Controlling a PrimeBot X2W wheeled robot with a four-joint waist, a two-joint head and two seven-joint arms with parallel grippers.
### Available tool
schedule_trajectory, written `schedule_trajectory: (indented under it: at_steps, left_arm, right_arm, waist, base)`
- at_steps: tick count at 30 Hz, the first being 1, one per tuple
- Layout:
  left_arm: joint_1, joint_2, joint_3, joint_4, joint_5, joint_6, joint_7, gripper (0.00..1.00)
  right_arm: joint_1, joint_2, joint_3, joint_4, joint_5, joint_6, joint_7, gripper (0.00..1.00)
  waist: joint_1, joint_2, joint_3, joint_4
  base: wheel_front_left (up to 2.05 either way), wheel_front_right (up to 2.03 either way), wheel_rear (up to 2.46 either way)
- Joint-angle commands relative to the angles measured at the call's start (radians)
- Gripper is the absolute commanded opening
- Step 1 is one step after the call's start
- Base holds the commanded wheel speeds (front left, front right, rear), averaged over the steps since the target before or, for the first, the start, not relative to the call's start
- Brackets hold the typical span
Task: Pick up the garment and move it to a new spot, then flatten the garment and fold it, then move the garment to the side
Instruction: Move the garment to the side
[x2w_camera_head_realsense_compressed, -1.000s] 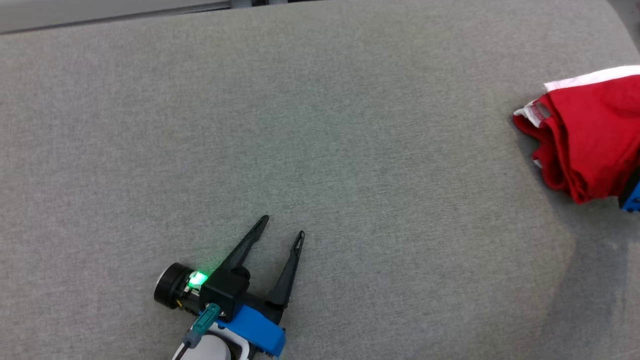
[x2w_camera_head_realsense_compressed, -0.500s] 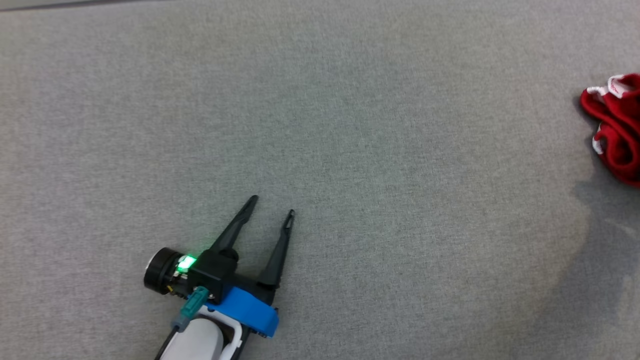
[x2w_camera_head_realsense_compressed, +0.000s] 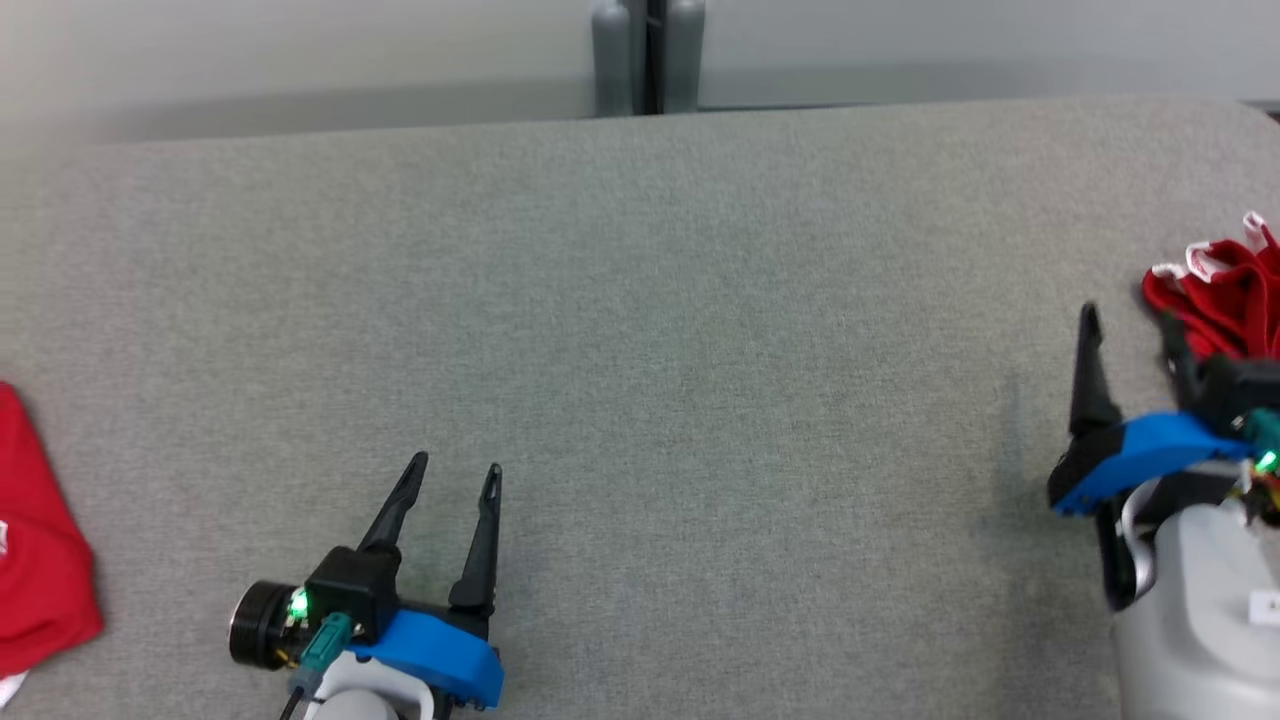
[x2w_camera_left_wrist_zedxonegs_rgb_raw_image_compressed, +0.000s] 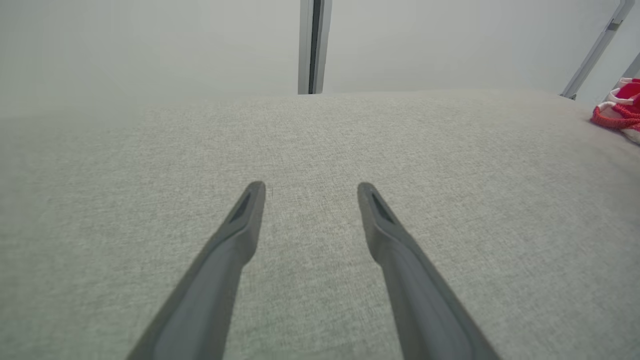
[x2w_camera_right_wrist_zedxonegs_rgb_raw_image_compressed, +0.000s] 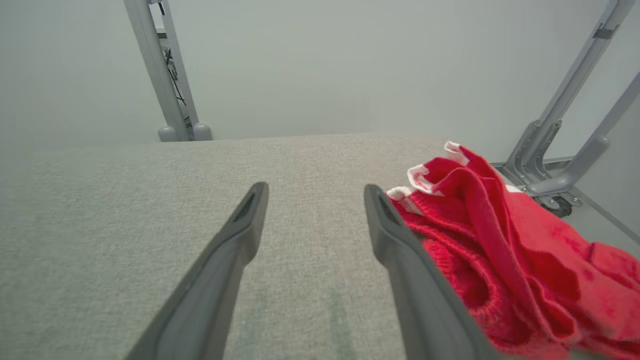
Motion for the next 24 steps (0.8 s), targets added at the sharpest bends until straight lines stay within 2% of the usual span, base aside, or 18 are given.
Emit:
schedule_trajectory:
  at_steps: [1,12,24]
  left_arm:
    - [0.012,-0.004,0.017,0.002,0.005,0.009,0.000,1.00]
    - [0.107,-0.021,0.128,0.010,0.007,0.032,0.000,1.00]
    - [0.189,-0.026,0.149,-0.001,-0.005,0.052,0.000,1.00]
  right_arm:
    - [0.043,0.004,0.021,-0.011,0.026,0.000,-0.003,1.00]
    - [0.240,0.007,0.207,-0.106,0.179,0.000,-0.003,1.00]
    - [0.375,0.007,0.311,-0.164,0.212,0.000,-0.004,1.00]
  waist:
    - [-0.0001,0.0000,-0.018,0.002]
    - [-0.0001,0.0000,-0.129,0.025]
    - [-0.0001,0.0000,-0.237,0.026]
  base:
    - [0.00,0.00,0.00]
    - [0.00,0.00,0.00]
    - [0.00,0.00,0.00]
